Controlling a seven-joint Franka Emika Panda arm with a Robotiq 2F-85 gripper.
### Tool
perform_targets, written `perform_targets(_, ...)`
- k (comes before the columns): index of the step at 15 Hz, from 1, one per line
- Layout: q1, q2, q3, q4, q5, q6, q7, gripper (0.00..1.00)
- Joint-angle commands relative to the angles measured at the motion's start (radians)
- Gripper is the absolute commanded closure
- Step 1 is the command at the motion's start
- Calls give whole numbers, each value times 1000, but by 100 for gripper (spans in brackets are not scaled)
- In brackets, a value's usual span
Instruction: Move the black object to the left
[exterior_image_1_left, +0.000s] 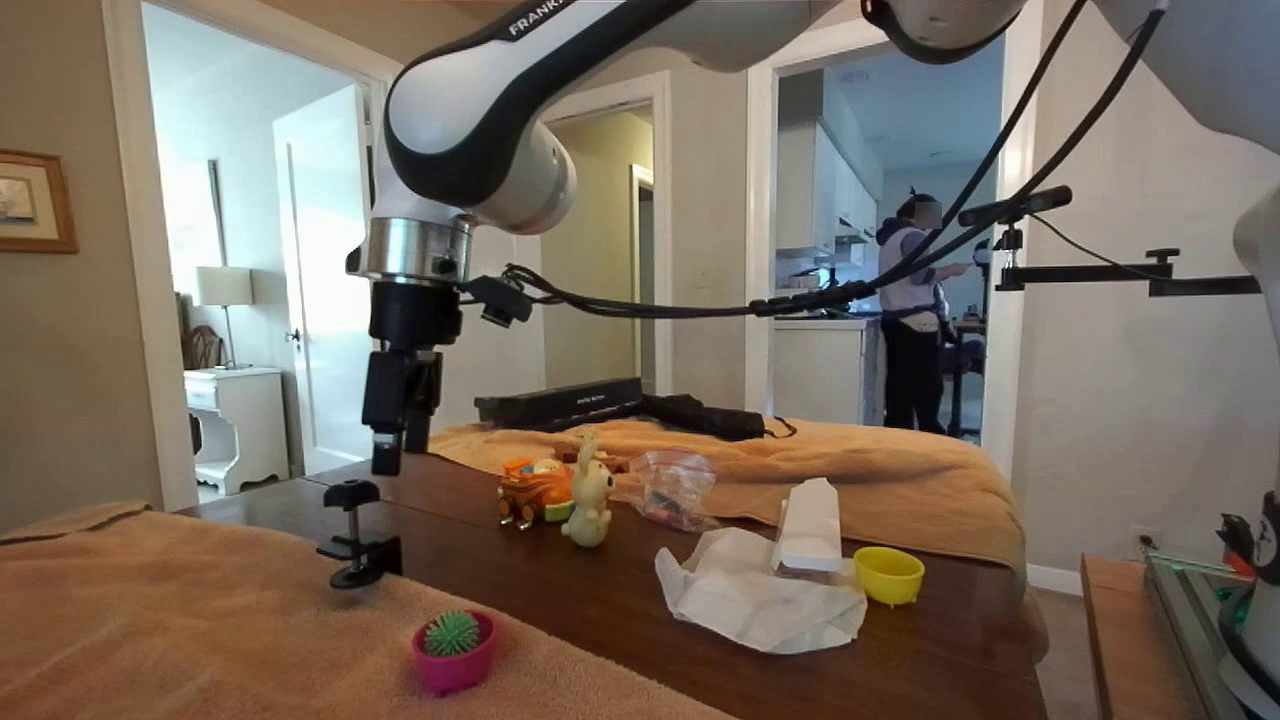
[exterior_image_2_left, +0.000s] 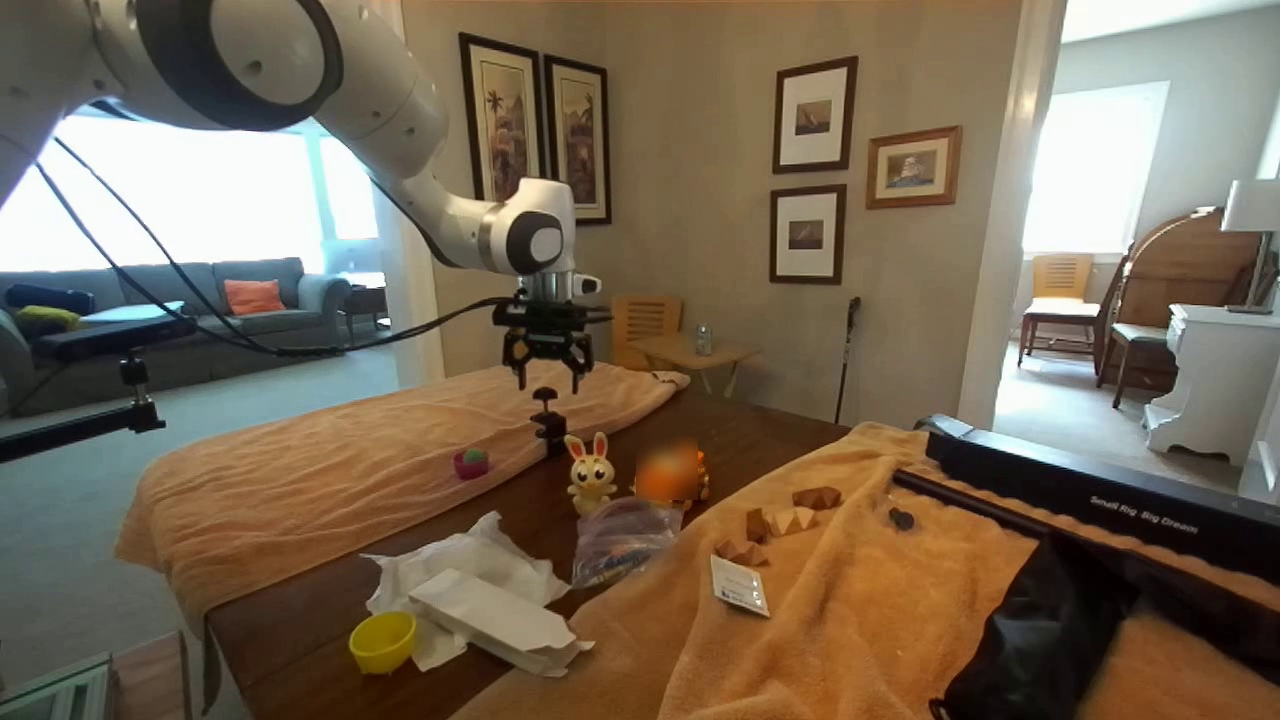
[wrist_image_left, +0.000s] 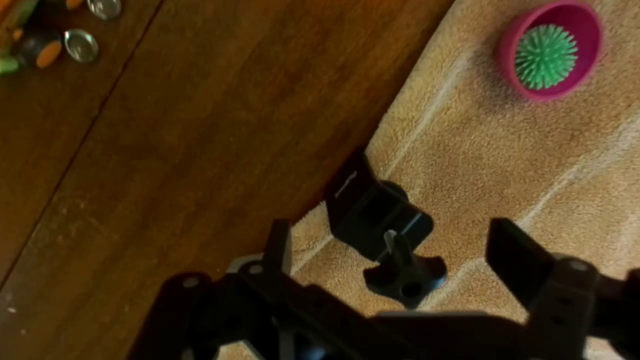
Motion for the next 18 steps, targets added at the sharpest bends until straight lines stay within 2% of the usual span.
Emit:
perform_targets(1,-33,56,58,21,-5,110,-126,0)
perform_targets(6,-54,108,102,41,-8,122,-220,0)
perform_targets(7,-54,114,103,46,-9,120,-229,10)
perform_targets(8,-54,119,104,51,-10,123,-235,28)
perform_targets(12,-54,127,101,66,-11,130,-251,56)
perform_targets(13,-54,127,101,69,-11,125,-252,14)
perform_targets(14,-53,128,99,74,-13,121,-253,18)
perform_targets(15,-51,129,97,79,-15,124,-250,17)
perform_targets(18,-48,137,97,95,-15,125,-248,1)
